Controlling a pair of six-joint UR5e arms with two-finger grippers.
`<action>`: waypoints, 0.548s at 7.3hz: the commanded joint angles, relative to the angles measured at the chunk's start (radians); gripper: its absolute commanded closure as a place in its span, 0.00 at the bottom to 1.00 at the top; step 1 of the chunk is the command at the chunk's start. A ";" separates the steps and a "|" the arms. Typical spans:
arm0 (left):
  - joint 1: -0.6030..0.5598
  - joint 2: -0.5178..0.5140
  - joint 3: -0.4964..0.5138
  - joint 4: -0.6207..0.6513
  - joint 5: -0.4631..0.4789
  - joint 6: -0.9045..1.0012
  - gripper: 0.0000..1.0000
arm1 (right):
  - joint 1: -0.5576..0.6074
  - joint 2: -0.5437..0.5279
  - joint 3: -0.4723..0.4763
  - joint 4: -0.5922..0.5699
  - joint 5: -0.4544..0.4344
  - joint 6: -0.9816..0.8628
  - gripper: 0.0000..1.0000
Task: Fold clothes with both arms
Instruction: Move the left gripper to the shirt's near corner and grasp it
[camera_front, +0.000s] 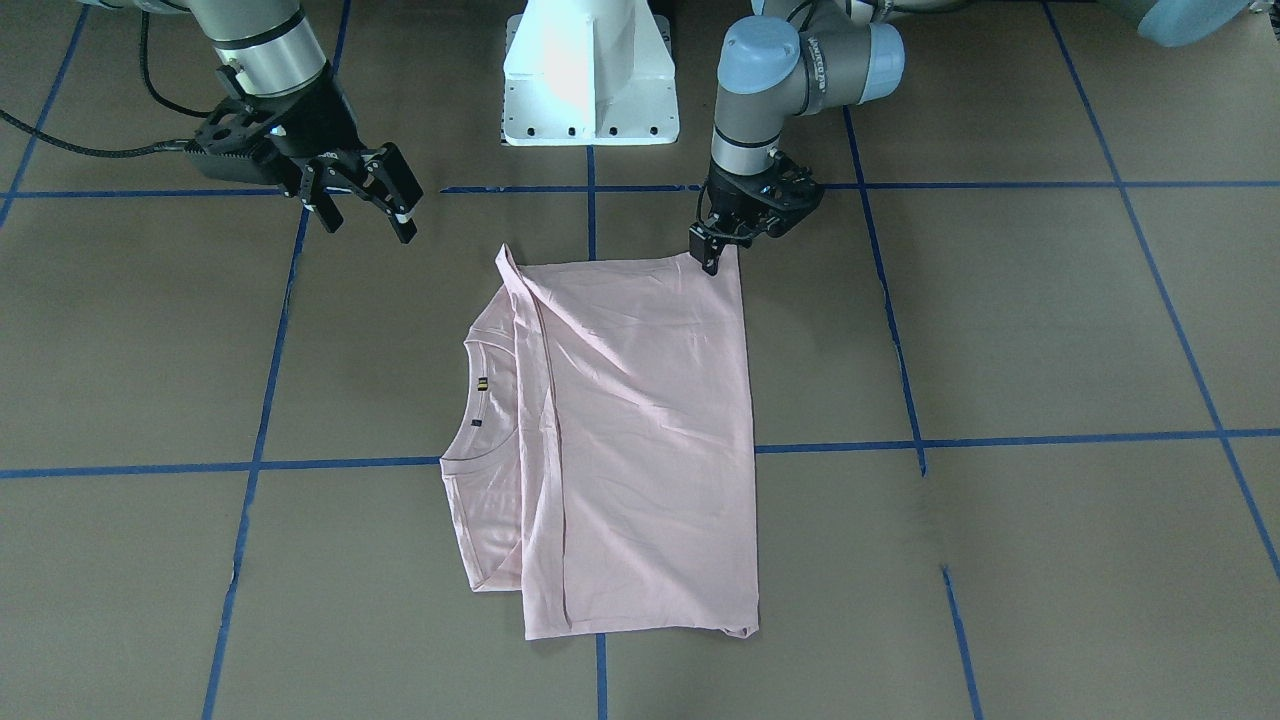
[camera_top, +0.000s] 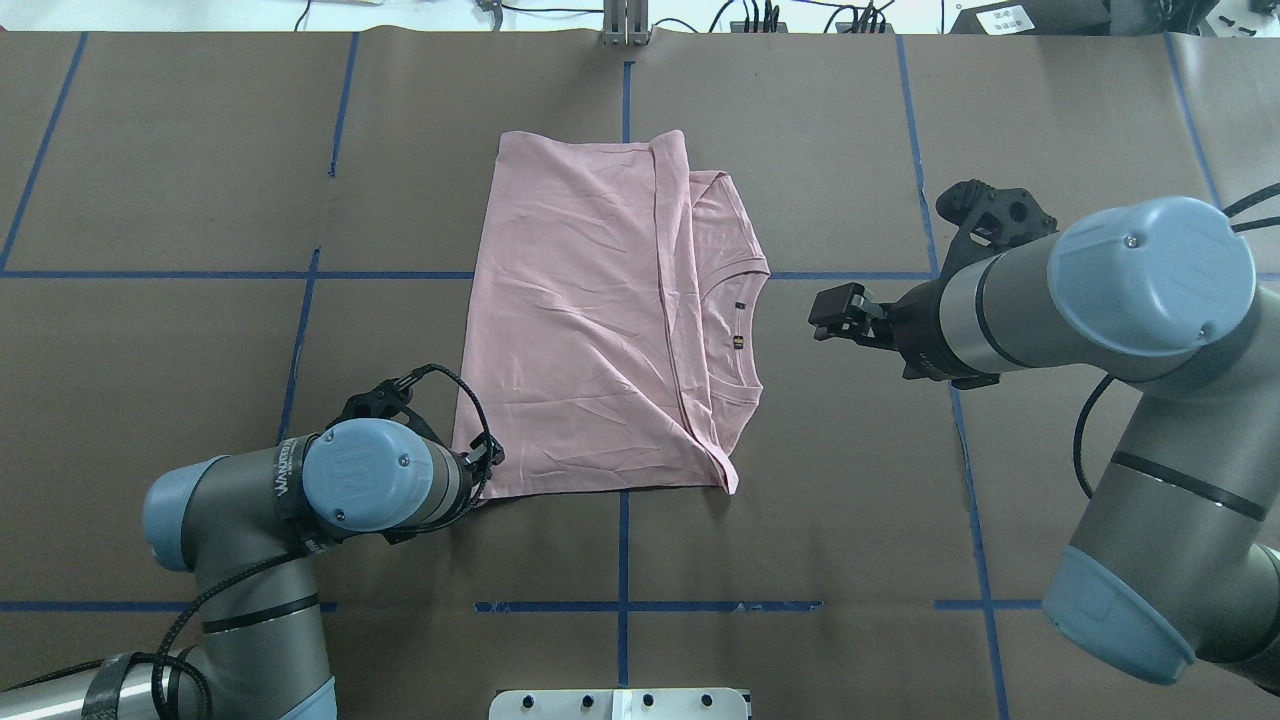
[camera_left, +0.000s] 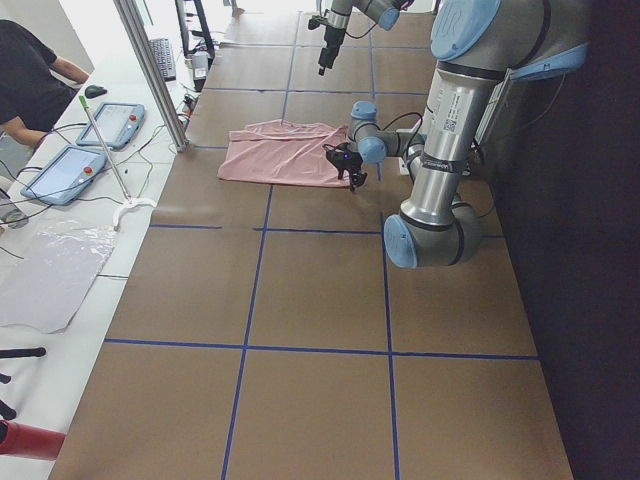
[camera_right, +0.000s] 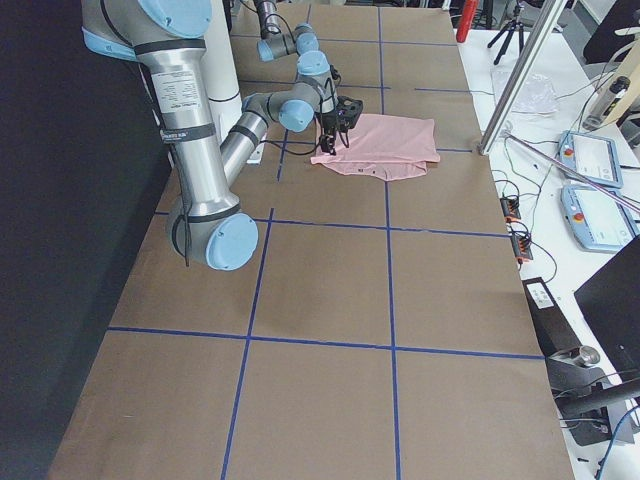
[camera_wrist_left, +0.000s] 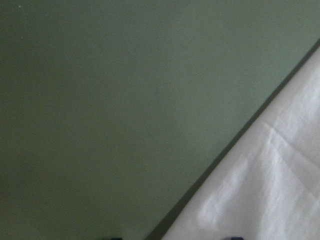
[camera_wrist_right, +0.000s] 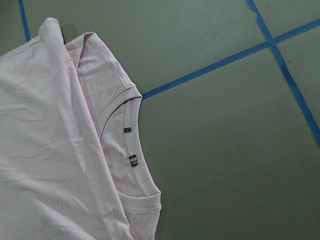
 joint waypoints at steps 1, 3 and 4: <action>-0.001 -0.004 -0.011 0.010 -0.007 0.001 1.00 | 0.000 -0.002 0.000 0.000 0.000 0.000 0.00; -0.003 -0.007 -0.048 0.029 -0.010 0.011 1.00 | -0.001 -0.004 0.000 0.000 0.000 0.000 0.00; -0.003 -0.007 -0.082 0.059 -0.010 0.024 1.00 | -0.009 0.002 -0.015 -0.002 0.002 0.001 0.00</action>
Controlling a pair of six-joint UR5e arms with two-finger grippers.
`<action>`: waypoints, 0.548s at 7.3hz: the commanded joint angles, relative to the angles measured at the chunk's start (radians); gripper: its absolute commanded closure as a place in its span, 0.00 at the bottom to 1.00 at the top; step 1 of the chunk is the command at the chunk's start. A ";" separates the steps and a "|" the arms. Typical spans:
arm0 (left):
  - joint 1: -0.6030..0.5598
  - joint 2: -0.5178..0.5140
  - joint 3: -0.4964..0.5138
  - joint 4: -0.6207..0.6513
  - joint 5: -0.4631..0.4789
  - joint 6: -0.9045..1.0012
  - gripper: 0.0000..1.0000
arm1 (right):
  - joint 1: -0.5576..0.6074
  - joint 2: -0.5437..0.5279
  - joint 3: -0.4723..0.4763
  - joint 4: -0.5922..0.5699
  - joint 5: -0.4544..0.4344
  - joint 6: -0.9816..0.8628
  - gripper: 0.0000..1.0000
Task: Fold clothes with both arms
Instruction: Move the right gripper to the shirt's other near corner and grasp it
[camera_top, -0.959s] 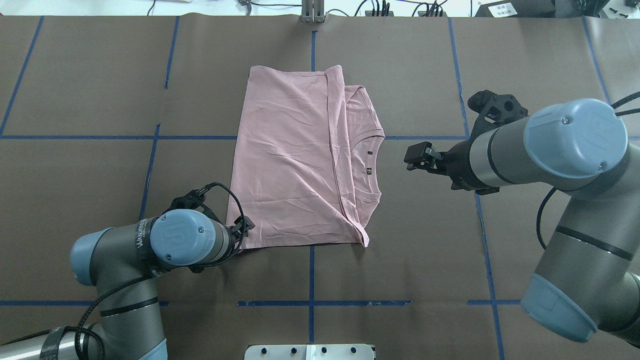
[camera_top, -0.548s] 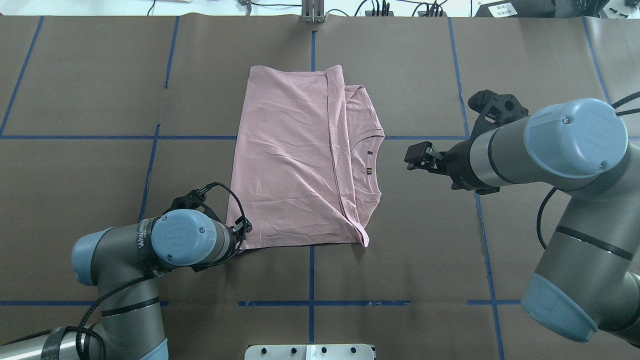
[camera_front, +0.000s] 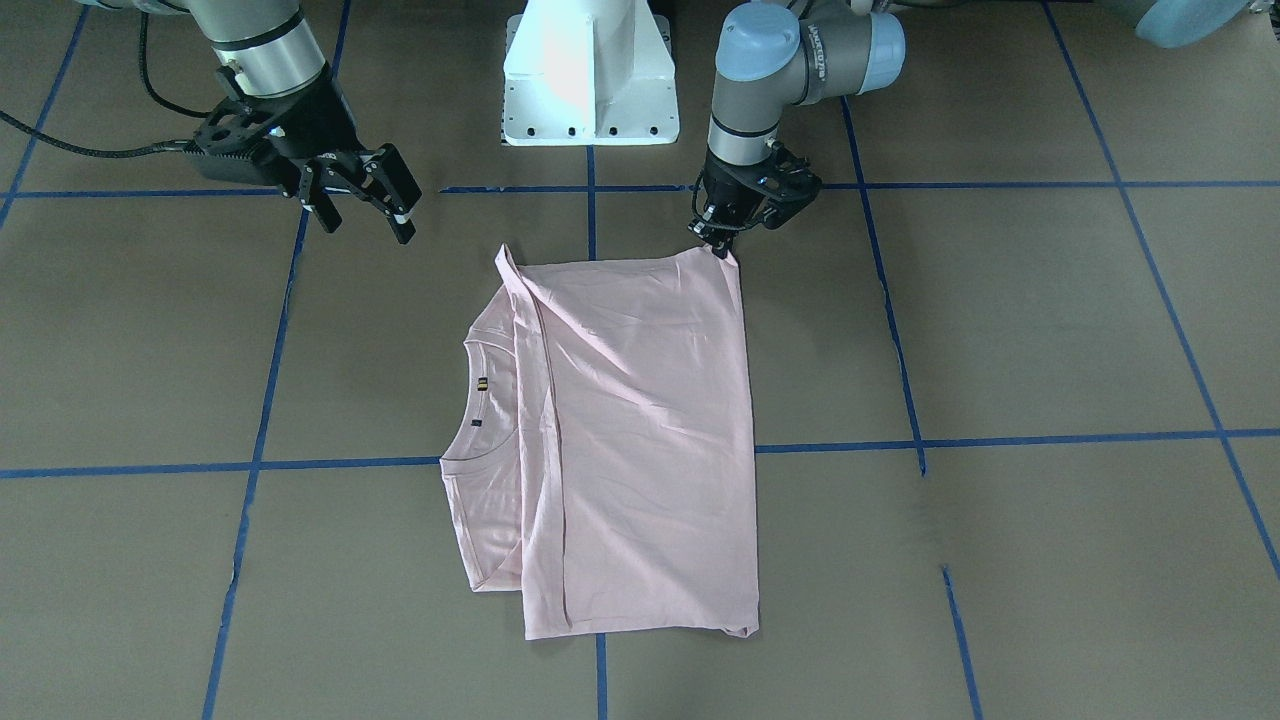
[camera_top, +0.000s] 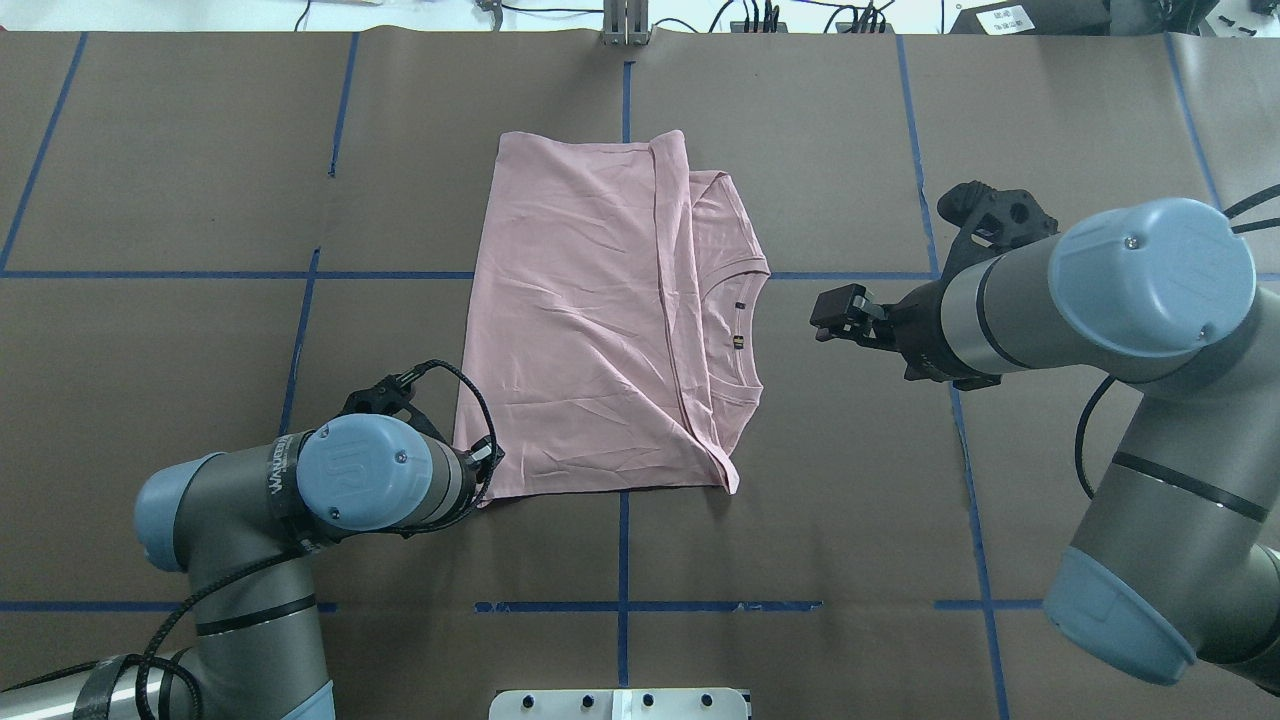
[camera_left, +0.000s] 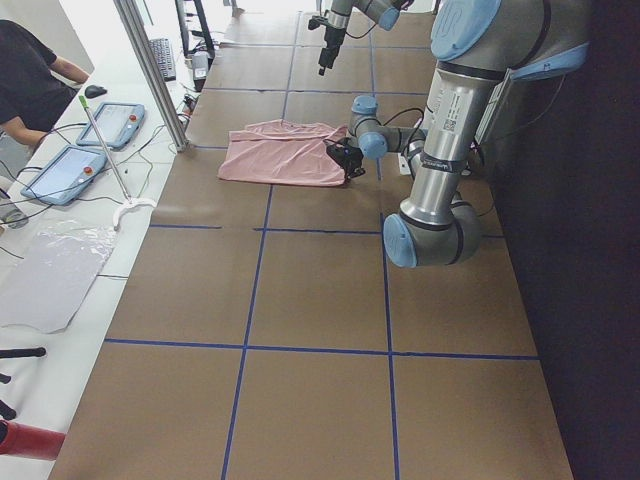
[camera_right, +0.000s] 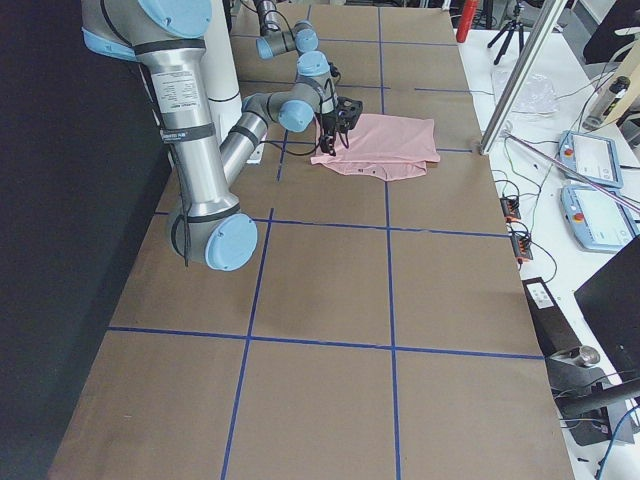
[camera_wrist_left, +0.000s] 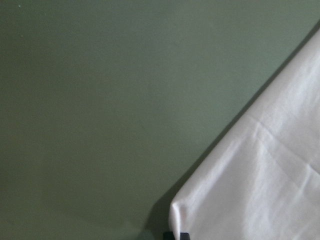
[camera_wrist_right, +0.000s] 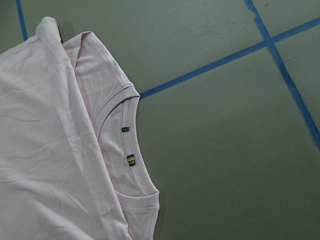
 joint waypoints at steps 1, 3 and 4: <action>-0.006 0.001 -0.077 0.056 -0.001 0.054 1.00 | -0.056 0.012 -0.045 -0.003 -0.006 0.053 0.00; -0.013 0.004 -0.080 0.055 -0.001 0.065 1.00 | -0.158 0.125 -0.183 -0.013 -0.100 0.194 0.00; -0.013 0.002 -0.080 0.055 -0.001 0.065 1.00 | -0.185 0.147 -0.226 -0.014 -0.102 0.249 0.00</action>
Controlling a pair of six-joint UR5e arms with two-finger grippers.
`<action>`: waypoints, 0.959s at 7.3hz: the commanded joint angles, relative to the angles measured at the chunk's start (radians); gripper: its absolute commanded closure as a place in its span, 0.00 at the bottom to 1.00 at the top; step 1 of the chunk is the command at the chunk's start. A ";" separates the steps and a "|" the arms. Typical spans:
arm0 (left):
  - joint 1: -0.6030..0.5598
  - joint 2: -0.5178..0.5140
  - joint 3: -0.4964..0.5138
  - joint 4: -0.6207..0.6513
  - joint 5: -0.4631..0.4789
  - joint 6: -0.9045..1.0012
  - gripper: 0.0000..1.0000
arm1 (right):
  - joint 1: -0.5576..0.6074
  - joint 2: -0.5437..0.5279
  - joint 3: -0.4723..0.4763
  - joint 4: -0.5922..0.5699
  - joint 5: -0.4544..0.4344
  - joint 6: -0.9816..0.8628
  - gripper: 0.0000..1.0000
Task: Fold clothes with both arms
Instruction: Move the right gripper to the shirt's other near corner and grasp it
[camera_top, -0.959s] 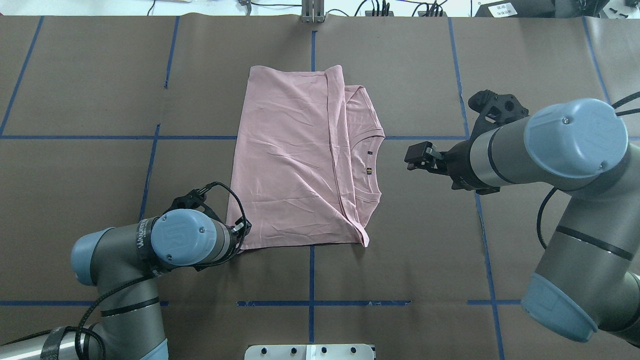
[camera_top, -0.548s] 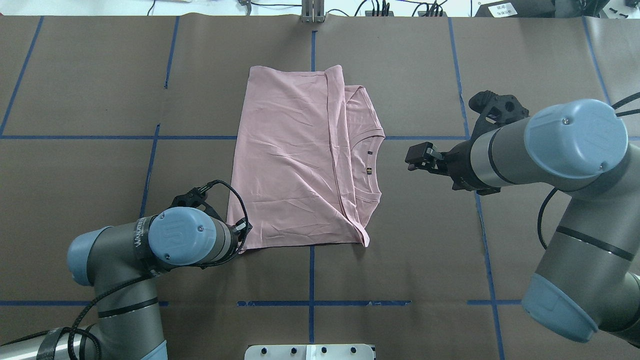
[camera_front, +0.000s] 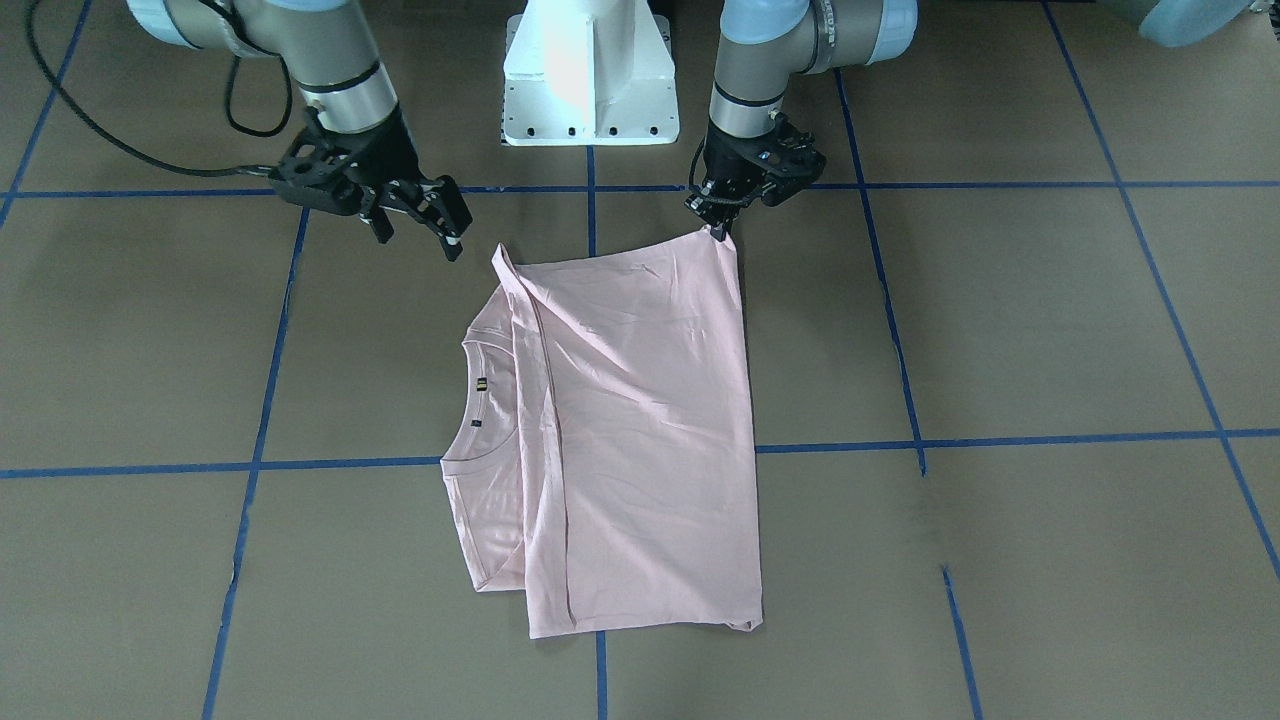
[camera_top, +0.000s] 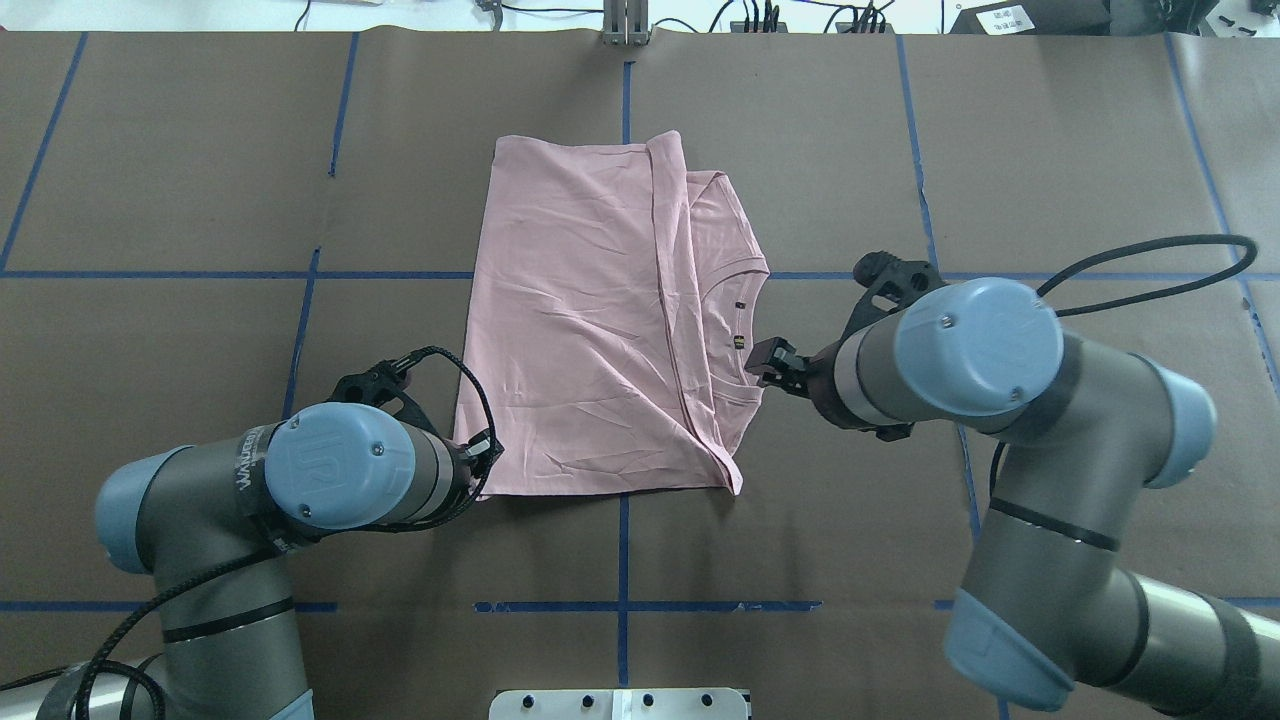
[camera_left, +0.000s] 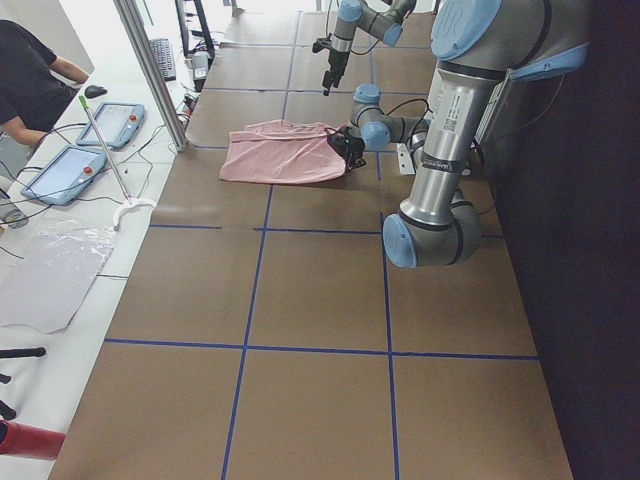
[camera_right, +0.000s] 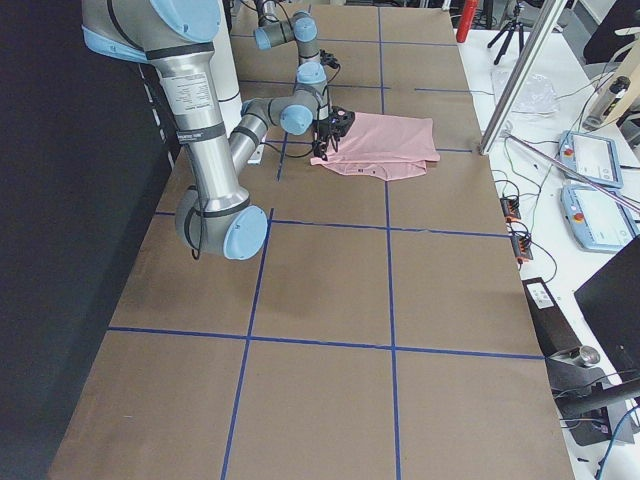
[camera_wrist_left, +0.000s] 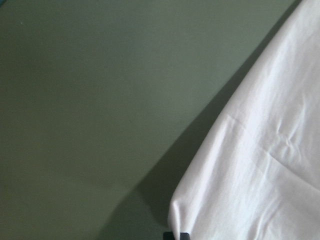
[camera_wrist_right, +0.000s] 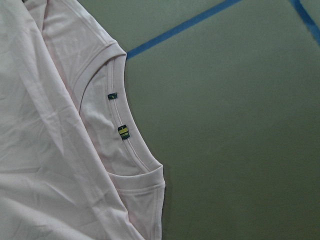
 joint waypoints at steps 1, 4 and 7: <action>0.000 0.000 -0.003 0.000 0.000 0.003 1.00 | -0.071 0.049 -0.106 -0.004 -0.022 0.096 0.00; -0.003 0.000 -0.003 0.000 0.002 0.005 1.00 | -0.103 0.101 -0.196 -0.004 -0.023 0.101 0.00; -0.003 0.001 -0.001 -0.002 0.003 0.005 1.00 | -0.103 0.166 -0.262 0.000 -0.023 0.098 0.00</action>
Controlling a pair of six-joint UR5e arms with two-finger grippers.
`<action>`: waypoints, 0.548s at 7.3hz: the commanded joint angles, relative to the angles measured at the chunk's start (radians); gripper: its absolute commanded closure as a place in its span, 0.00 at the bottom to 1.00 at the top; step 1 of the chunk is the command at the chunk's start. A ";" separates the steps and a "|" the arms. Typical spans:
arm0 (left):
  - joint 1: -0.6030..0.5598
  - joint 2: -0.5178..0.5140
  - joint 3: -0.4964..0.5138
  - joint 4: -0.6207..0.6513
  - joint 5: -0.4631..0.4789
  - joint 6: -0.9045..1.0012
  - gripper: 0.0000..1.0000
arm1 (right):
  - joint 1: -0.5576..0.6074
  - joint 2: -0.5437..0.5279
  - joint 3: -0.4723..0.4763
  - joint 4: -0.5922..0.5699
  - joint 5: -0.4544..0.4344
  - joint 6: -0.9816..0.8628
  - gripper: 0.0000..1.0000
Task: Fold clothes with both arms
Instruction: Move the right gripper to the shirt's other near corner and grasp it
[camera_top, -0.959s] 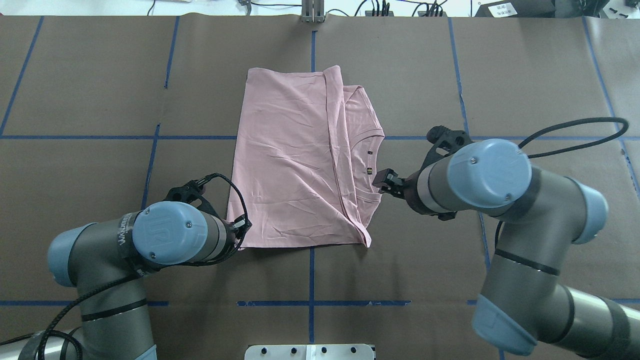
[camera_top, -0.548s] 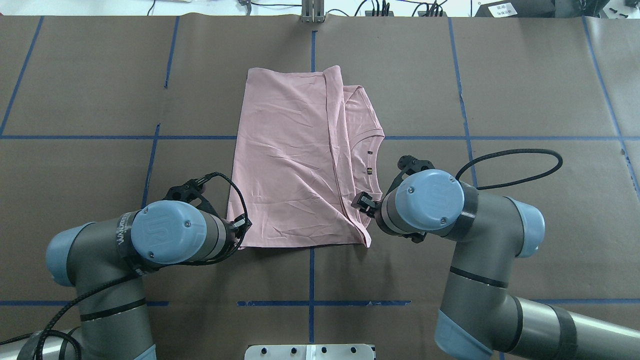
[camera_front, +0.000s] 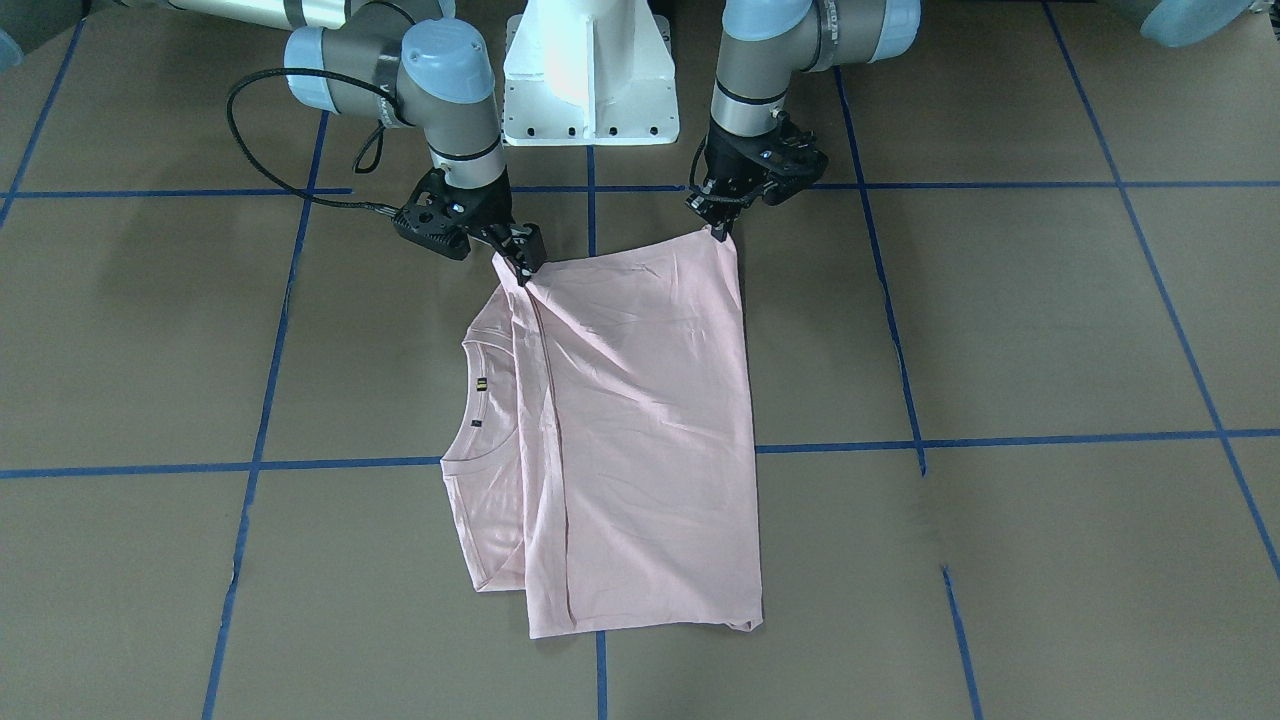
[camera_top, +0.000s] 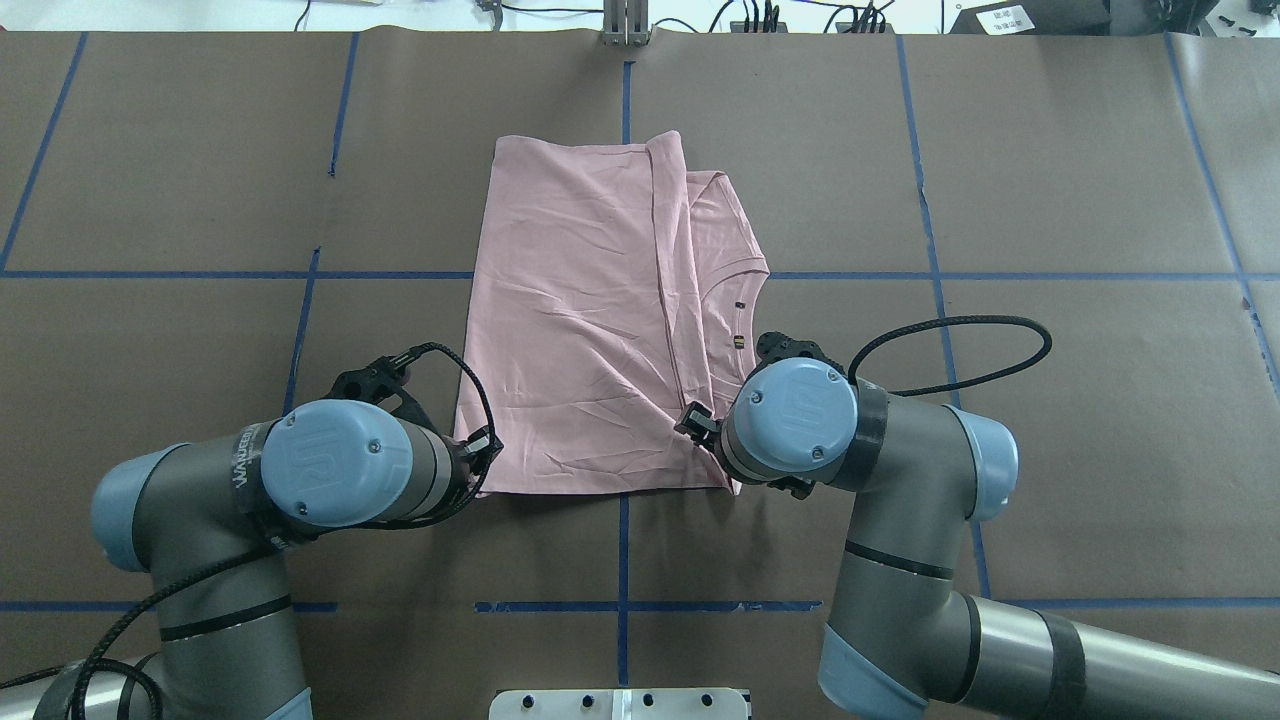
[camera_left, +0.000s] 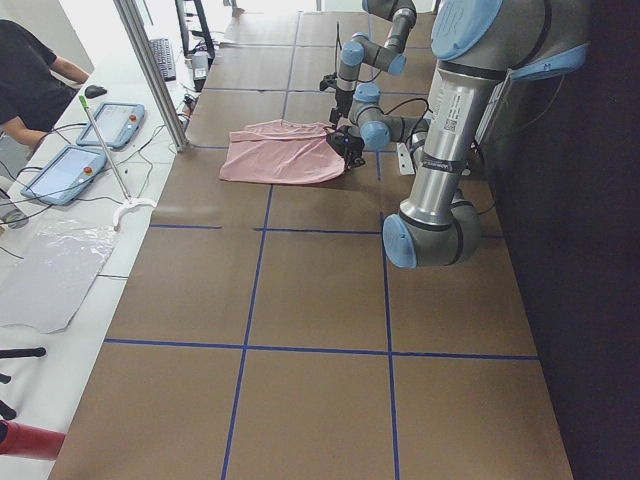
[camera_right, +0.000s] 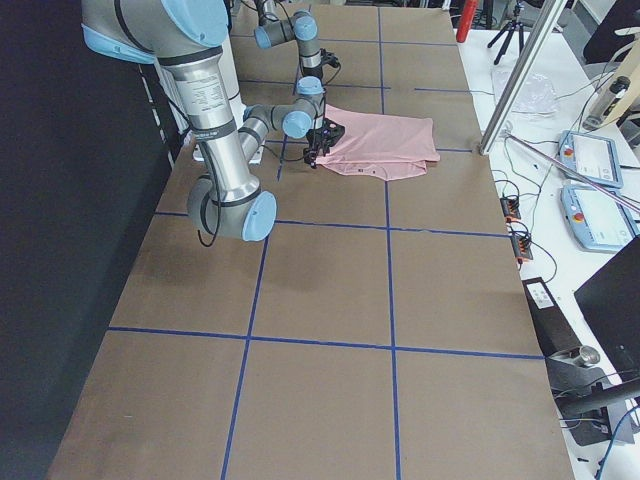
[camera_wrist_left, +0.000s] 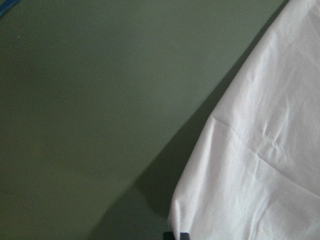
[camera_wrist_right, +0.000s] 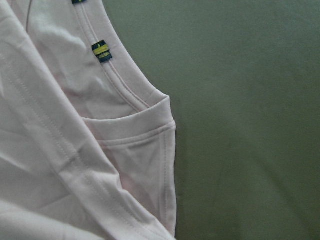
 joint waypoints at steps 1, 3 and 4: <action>0.000 0.002 0.003 0.000 0.000 0.000 1.00 | -0.001 0.041 -0.051 0.009 0.000 -0.003 0.00; 0.000 0.002 0.006 -0.002 -0.001 0.000 1.00 | -0.001 0.049 -0.076 0.010 0.000 -0.008 0.00; 0.001 0.002 0.006 -0.002 -0.003 0.000 1.00 | -0.001 0.047 -0.082 0.010 0.000 -0.009 0.00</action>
